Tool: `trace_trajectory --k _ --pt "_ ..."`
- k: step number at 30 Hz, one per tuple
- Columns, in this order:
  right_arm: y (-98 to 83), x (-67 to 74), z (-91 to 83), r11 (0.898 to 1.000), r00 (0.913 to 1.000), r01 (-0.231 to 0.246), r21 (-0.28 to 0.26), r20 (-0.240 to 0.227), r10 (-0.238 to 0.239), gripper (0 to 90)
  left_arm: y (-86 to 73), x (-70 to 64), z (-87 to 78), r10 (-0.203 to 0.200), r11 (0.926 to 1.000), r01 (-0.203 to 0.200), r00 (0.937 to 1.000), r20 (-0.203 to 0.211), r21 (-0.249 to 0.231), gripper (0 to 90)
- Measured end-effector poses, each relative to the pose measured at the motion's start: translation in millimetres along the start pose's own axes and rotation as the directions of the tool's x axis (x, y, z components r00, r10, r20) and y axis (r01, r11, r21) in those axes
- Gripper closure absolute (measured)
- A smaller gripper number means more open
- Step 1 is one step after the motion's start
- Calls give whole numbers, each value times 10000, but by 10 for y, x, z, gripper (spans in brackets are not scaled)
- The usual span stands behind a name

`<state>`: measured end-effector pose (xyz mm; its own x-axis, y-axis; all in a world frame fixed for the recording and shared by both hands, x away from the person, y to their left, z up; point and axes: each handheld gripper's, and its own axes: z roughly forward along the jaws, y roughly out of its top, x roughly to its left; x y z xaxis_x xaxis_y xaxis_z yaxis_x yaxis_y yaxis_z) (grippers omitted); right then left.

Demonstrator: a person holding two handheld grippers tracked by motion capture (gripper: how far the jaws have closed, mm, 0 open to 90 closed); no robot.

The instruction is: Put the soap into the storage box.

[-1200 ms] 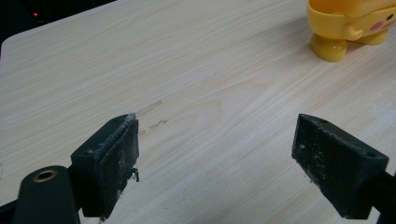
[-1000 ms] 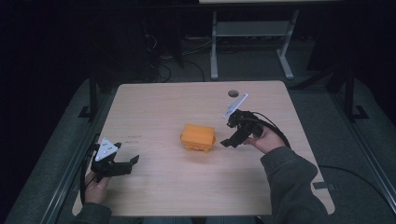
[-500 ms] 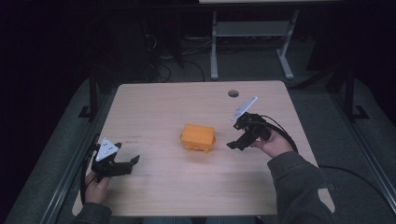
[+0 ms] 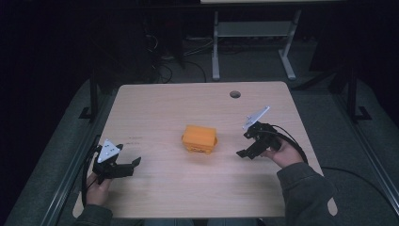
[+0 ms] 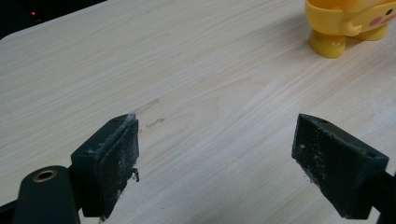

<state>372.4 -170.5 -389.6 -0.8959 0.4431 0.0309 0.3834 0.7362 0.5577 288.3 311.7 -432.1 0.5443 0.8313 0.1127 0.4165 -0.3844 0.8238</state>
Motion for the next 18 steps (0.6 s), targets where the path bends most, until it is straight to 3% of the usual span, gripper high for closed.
trace_trajectory --k 18 --pt "-356 19 -92 9981 9982 -562 -241 170 566 175 -6 -9 21 2 10000 -2 10000 -10 -20 141"
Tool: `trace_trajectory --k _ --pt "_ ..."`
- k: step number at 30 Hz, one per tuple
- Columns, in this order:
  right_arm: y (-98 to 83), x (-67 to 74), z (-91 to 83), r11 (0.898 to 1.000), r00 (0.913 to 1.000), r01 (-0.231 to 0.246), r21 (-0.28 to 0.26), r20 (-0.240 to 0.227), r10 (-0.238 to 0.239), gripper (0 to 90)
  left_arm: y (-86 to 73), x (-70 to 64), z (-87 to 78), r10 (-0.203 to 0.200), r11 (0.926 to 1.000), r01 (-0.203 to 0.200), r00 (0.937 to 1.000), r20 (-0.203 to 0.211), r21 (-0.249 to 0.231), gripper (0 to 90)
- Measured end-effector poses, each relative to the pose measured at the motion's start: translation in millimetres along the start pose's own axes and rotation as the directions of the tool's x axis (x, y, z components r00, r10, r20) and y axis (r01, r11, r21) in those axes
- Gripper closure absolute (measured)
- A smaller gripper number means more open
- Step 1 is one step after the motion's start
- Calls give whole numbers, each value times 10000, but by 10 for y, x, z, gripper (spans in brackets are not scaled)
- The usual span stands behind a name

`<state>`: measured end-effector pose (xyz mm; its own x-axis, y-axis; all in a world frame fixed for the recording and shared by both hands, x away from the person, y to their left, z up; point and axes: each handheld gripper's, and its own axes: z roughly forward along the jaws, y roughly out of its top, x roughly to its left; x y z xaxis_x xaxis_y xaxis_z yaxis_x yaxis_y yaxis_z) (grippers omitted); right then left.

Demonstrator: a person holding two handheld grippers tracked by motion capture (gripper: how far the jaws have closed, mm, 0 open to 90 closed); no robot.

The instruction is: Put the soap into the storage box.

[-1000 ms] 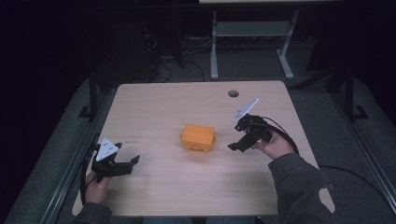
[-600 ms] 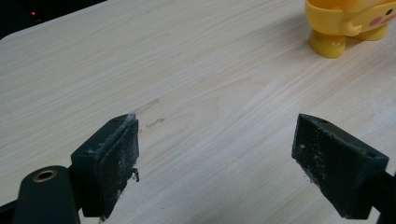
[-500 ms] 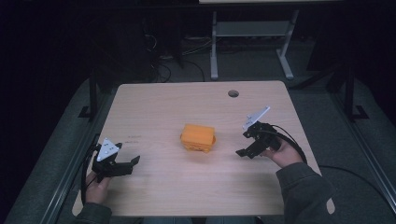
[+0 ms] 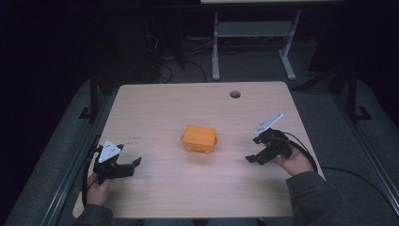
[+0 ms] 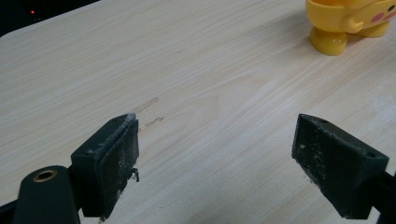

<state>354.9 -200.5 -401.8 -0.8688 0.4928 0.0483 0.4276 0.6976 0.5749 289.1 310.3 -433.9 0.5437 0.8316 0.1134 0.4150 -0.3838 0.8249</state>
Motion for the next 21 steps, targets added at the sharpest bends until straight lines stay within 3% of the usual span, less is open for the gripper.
trace_trajectory --k 21 --pt "-462 66 0 9965 9966 -822 -124 20 822 184 -2 -10 14 51 9999 -52 10000 33 151 141"
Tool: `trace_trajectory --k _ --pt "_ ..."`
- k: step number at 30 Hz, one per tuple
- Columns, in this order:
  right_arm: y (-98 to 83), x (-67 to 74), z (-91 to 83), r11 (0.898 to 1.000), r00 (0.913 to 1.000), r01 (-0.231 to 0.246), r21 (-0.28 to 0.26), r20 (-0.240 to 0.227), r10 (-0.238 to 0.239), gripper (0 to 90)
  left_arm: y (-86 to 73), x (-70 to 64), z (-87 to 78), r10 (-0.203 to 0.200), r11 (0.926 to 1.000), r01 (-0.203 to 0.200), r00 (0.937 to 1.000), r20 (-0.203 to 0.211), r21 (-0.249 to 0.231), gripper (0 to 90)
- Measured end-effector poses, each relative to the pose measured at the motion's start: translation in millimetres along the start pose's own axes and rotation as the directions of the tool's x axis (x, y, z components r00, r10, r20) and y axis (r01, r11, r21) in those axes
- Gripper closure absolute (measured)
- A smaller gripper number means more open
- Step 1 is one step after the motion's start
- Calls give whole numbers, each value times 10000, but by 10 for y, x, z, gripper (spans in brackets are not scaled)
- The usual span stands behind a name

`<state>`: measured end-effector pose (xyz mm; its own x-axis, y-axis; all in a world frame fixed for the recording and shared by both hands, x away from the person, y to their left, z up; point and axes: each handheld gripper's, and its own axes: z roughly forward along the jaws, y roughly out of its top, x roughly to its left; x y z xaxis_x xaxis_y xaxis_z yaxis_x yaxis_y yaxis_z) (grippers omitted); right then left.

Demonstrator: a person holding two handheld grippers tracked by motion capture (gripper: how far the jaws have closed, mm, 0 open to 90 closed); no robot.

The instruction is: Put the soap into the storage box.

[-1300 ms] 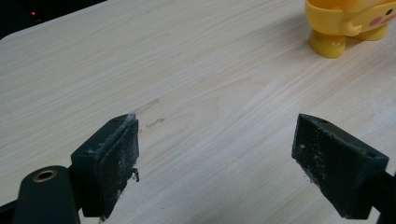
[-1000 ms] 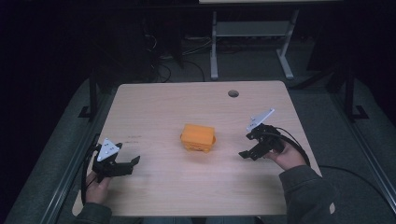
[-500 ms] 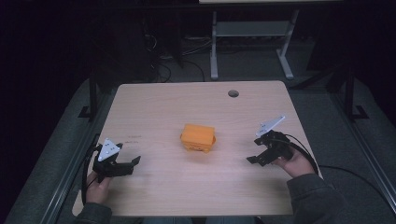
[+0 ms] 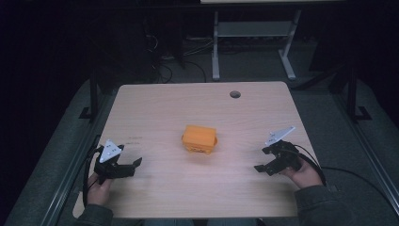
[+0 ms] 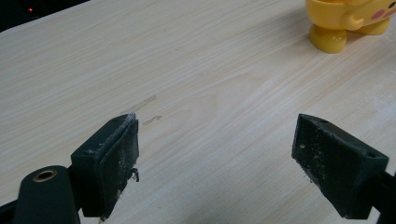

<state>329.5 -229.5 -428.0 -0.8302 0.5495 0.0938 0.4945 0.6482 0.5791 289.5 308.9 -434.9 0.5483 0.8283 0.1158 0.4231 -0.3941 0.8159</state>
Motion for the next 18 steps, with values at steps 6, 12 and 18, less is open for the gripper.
trace_trajectory --k 6,12,18 --pt "-96 24 -11 9999 10000 -71 -128 61 72 185 -3 -6 9 1 10000 -1 10000 2 -65 141" --pt "-184 61 -2 9998 9998 -157 -148 115 159 185 -1 -8 11 58 10000 -58 10000 25 13 141" --pt "-279 100 4 9995 9996 -246 -183 146 248 185 -3 -17 17 47 10000 -47 10000 14 43 141"
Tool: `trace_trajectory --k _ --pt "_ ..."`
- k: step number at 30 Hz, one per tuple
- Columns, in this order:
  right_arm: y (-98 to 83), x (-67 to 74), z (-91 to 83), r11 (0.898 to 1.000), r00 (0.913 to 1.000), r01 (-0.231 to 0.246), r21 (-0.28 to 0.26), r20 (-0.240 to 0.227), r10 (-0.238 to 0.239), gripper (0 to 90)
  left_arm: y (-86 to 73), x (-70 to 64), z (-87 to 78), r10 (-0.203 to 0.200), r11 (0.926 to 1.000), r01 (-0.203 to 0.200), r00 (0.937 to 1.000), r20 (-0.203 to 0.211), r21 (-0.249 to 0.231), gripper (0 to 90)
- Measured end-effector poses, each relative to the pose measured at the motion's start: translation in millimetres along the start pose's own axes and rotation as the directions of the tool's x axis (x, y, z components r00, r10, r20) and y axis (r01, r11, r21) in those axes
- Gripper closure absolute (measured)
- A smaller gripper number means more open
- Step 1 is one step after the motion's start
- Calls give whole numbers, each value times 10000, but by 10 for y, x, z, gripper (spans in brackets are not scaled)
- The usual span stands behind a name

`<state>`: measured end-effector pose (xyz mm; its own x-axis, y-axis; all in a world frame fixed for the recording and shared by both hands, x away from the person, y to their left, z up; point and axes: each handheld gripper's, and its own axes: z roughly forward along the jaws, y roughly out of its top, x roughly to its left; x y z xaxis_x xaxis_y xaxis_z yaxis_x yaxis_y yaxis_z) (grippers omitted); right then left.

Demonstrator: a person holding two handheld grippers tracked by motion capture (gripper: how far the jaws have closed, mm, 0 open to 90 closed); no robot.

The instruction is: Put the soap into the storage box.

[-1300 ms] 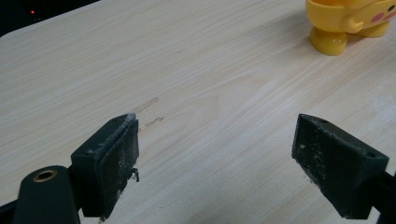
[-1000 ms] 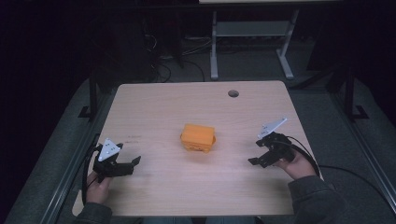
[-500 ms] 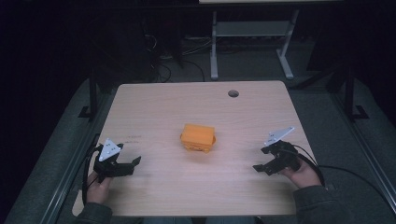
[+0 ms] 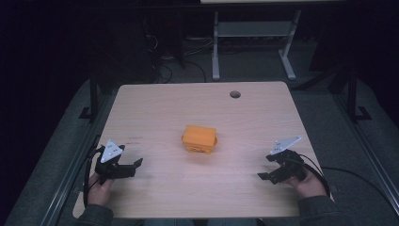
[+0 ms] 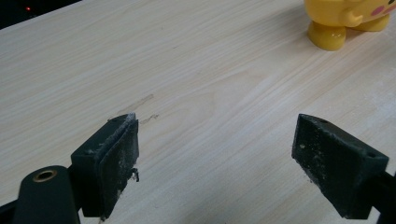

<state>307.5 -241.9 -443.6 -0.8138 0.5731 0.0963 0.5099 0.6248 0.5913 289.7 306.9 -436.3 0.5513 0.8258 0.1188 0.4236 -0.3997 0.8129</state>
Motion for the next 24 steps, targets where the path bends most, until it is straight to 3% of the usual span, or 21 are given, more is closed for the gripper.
trace_trajectory --k 13,20,24 --pt "-249 78 -1 9982 9994 -338 -504 55 341 185 4 -61 -5 120 9999 -120 9998 150 -43 141" --pt "-329 171 -36 9946 9983 -309 -995 452 355 179 16 -65 3 252 9997 -253 9995 199 10 141" --pt "-338 196 -22 9950 9981 -254 -962 531 306 177 16 -54 1 226 9997 -226 9995 204 4 141"
